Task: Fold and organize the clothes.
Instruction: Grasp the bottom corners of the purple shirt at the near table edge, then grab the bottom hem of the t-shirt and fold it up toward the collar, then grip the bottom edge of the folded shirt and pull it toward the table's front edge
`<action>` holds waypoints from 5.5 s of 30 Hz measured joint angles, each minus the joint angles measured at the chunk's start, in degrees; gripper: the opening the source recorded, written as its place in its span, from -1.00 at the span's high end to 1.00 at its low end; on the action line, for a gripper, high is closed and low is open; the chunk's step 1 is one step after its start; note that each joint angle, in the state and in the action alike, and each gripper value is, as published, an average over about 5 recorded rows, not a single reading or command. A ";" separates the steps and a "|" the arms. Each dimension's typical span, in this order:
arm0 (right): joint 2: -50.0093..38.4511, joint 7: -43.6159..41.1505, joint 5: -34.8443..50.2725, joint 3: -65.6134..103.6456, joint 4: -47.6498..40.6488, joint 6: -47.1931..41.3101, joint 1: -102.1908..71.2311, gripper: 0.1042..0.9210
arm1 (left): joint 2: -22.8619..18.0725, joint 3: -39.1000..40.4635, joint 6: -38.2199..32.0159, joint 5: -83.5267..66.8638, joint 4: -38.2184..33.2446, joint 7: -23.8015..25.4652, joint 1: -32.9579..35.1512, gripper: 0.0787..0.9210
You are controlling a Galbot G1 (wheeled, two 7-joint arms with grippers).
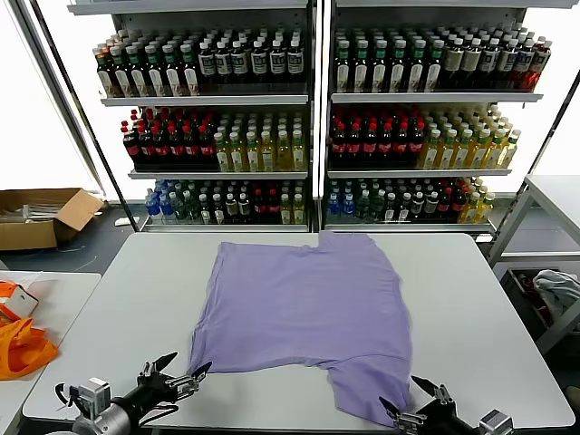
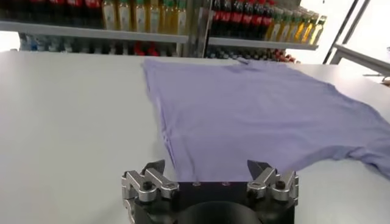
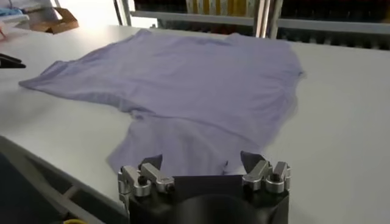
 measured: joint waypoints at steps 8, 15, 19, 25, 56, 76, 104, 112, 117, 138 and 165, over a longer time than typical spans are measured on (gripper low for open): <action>0.74 0.67 -0.50 -0.91 0.53 -0.61 -0.89 -0.22 | -0.06 2.43 0.64 0.04 3.48 -0.06 -2.37 -0.63; 1.51 0.90 -0.55 -1.92 0.71 -0.68 -0.62 0.27 | -0.33 4.05 0.54 0.57 5.60 0.36 -3.73 -0.16; 1.77 0.84 -0.48 -2.29 0.65 -0.48 -0.37 0.54 | -0.35 4.59 0.29 0.93 5.98 0.50 -3.75 0.13; 2.16 0.30 0.38 -2.09 0.21 0.30 -0.10 0.94 | -0.67 5.33 -0.35 1.73 6.30 0.49 -3.73 0.54; 3.10 -2.53 13.60 0.28 6.11 7.83 -4.96 1.00 | 0.00 0.38 -1.43 4.66 -4.27 -3.74 1.50 0.99; 6.08 0.26 22.16 -2.68 -5.69 8.02 17.19 1.00 | 3.10 2.22 1.42 -0.61 0.09 -3.68 -6.40 0.99; 8.69 4.81 13.21 -18.32 -26.65 6.94 49.04 0.22 | 2.76 13.89 2.85 -5.19 19.87 -4.31 -32.22 0.57; 7.74 5.89 10.87 -15.85 -22.82 6.34 43.54 -0.35 | 3.59 11.72 2.40 -5.72 18.24 -4.59 -30.29 0.01; 7.58 7.38 8.66 -14.18 -20.19 5.39 38.75 -0.66 | 3.17 10.98 1.88 -5.59 17.17 -4.66 -27.30 -0.32; 8.46 9.10 6.21 -13.53 -19.60 2.52 31.19 0.12 | 0.42 11.68 1.74 -6.32 18.86 -4.02 -24.09 -0.31; 6.61 9.48 7.70 -11.84 -15.95 0.97 26.06 1.00 | 0.12 10.12 0.00 -8.20 16.80 -5.20 -20.76 0.98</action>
